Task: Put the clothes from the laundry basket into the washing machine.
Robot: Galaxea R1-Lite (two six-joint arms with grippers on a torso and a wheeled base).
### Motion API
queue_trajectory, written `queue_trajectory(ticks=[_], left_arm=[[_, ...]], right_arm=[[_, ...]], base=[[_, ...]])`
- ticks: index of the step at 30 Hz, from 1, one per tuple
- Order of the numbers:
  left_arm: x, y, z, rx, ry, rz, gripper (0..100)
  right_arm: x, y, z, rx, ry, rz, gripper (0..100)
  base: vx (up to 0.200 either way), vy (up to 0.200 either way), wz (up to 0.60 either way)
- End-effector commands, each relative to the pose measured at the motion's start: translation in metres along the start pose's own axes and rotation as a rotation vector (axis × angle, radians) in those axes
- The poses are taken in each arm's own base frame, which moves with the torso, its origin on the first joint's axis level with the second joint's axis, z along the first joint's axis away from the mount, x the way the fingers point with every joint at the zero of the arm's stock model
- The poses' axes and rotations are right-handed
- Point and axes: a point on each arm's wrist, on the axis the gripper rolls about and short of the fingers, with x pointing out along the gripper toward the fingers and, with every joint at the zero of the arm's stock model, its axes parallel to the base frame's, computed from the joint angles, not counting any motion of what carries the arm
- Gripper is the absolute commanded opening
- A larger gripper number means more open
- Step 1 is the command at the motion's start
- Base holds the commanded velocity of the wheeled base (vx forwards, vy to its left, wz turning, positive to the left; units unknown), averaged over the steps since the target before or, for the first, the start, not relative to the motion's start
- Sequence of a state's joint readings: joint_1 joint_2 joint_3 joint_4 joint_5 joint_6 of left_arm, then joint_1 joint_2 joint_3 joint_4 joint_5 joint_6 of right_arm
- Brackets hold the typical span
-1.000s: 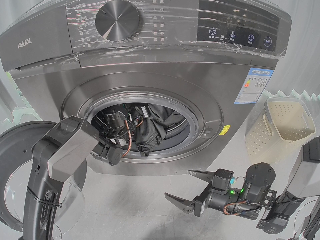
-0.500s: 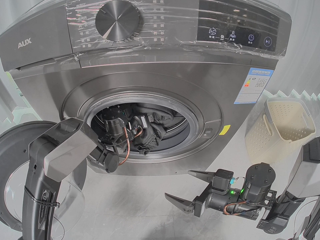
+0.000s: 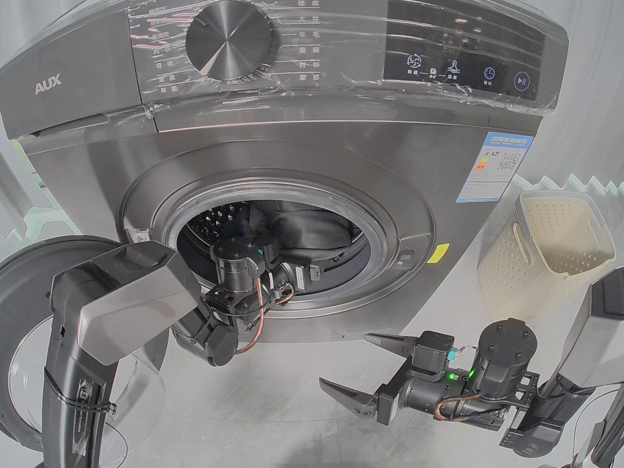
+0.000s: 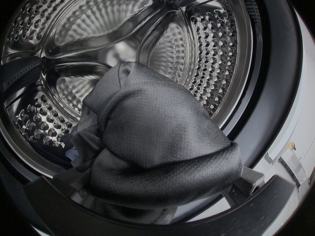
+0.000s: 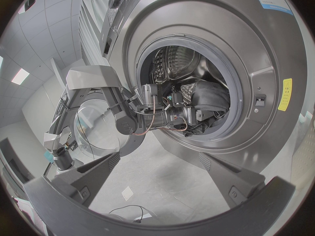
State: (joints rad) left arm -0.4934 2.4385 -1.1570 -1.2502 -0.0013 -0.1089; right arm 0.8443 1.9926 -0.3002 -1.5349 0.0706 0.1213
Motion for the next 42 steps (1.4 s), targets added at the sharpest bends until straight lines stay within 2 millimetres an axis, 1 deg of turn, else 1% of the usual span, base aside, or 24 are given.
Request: queue_trajectory(ticks=[1,3,4,7,11,14,15,16,17,19,20,23,30,32,36,40,42], left_arm=[[0.003,0.008,-0.014,0.008,0.030,0.018,100],[0.003,0.012,-0.018,0.020,0.037,0.026,100],[0.003,0.013,-0.019,0.025,0.043,0.028,0],[0.004,0.018,-0.021,0.036,0.048,0.037,0],[0.007,0.020,-0.015,0.037,0.024,0.040,0],[0.011,0.019,-0.003,0.028,-0.021,0.036,0],[0.014,0.019,0.005,0.024,-0.051,0.039,0],[0.016,0.019,0.008,0.023,-0.066,0.042,0],[0.021,0.022,0.019,0.013,-0.109,0.051,0],[0.027,0.028,0.032,-0.003,-0.163,0.070,0],[0.033,0.032,0.043,-0.016,-0.218,0.098,0],[0.038,0.039,0.050,-0.025,-0.258,0.130,0],[0.051,0.053,0.059,-0.049,-0.343,0.186,0],[0.055,0.056,0.065,-0.052,-0.377,0.192,0],[0.058,0.056,0.060,-0.057,-0.380,0.190,0],[0.062,0.055,0.048,-0.058,-0.366,0.189,0],[0.064,0.055,0.046,-0.058,-0.364,0.188,0]], right_arm=[[0.000,0.000,0.001,-0.001,-0.005,0.002,100],[0.000,0.000,0.001,-0.001,-0.005,0.003,100],[0.000,0.000,0.001,-0.001,-0.005,0.003,100],[0.001,0.000,0.001,-0.001,-0.005,0.003,100],[0.001,0.000,0.001,-0.001,-0.007,0.003,100],[0.001,0.000,0.001,-0.001,-0.007,0.003,100],[0.001,0.000,0.001,-0.001,-0.007,0.003,100],[0.001,0.000,0.001,-0.001,-0.005,0.003,100],[0.001,0.000,0.001,-0.001,-0.007,0.003,100],[0.001,0.000,0.001,-0.001,-0.007,0.003,100],[0.001,0.000,0.001,-0.001,-0.007,0.003,100],[0.001,0.000,0.001,-0.001,-0.007,0.003,100],[0.002,0.000,0.001,-0.001,-0.008,0.005,100],[0.002,0.000,0.001,-0.001,-0.010,0.005,100],[0.002,0.000,0.002,-0.001,-0.010,0.005,100],[0.002,0.000,0.001,0.001,-0.008,0.005,100],[0.002,0.001,0.001,0.000,-0.008,0.005,100]], base=[[0.000,0.000,0.00],[0.000,0.000,0.00],[0.000,0.000,0.00],[0.000,0.000,0.00],[0.000,0.000,0.00],[0.000,0.000,0.00],[0.000,0.000,0.00],[0.000,0.000,0.00],[0.000,0.000,0.00],[0.000,0.000,0.00],[0.000,0.000,0.00],[0.000,0.000,0.00],[0.000,0.000,0.00],[0.000,0.000,0.00],[0.000,0.000,0.00],[0.000,0.000,0.00],[0.000,0.000,0.00]])
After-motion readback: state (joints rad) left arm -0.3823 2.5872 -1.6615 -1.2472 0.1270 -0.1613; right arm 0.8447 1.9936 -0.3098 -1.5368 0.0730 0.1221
